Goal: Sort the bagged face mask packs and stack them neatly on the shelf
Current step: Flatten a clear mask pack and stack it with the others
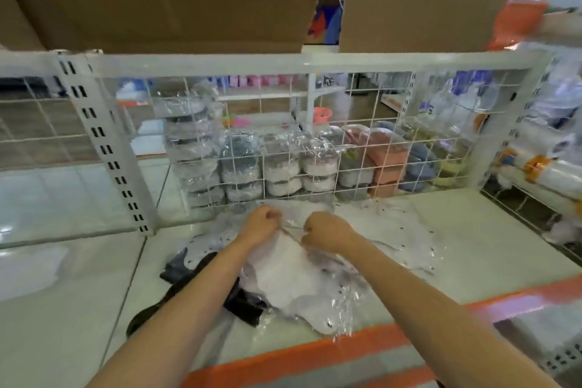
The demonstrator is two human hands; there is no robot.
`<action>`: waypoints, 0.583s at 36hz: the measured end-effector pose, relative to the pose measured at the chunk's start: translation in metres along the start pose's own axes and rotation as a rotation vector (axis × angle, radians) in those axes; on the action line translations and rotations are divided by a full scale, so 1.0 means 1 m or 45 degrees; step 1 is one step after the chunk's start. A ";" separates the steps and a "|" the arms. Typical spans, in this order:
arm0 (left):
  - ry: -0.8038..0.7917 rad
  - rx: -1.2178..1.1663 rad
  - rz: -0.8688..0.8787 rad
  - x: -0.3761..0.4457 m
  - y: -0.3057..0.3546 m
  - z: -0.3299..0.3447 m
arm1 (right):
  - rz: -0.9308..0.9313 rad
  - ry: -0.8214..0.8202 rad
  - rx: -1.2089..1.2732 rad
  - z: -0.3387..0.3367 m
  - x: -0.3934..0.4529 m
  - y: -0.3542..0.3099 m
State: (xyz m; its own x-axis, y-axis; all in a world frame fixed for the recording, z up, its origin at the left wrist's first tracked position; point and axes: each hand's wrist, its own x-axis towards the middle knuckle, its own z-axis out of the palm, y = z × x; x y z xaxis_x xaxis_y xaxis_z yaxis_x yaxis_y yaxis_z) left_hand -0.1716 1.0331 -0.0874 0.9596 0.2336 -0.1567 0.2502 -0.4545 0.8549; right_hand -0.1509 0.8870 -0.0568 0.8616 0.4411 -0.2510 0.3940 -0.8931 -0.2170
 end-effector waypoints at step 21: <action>0.307 -0.790 -0.056 -0.039 0.071 0.061 | -0.296 -0.307 1.382 -0.031 0.013 0.105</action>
State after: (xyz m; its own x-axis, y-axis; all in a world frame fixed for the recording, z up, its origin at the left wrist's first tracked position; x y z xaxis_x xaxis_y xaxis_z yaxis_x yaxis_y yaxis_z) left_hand -0.1831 0.9398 -0.0510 0.8767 0.4588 -0.1444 0.0988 0.1220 0.9876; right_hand -0.0885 0.7964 -0.0538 0.6734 0.6967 -0.2472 -0.0501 -0.2907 -0.9555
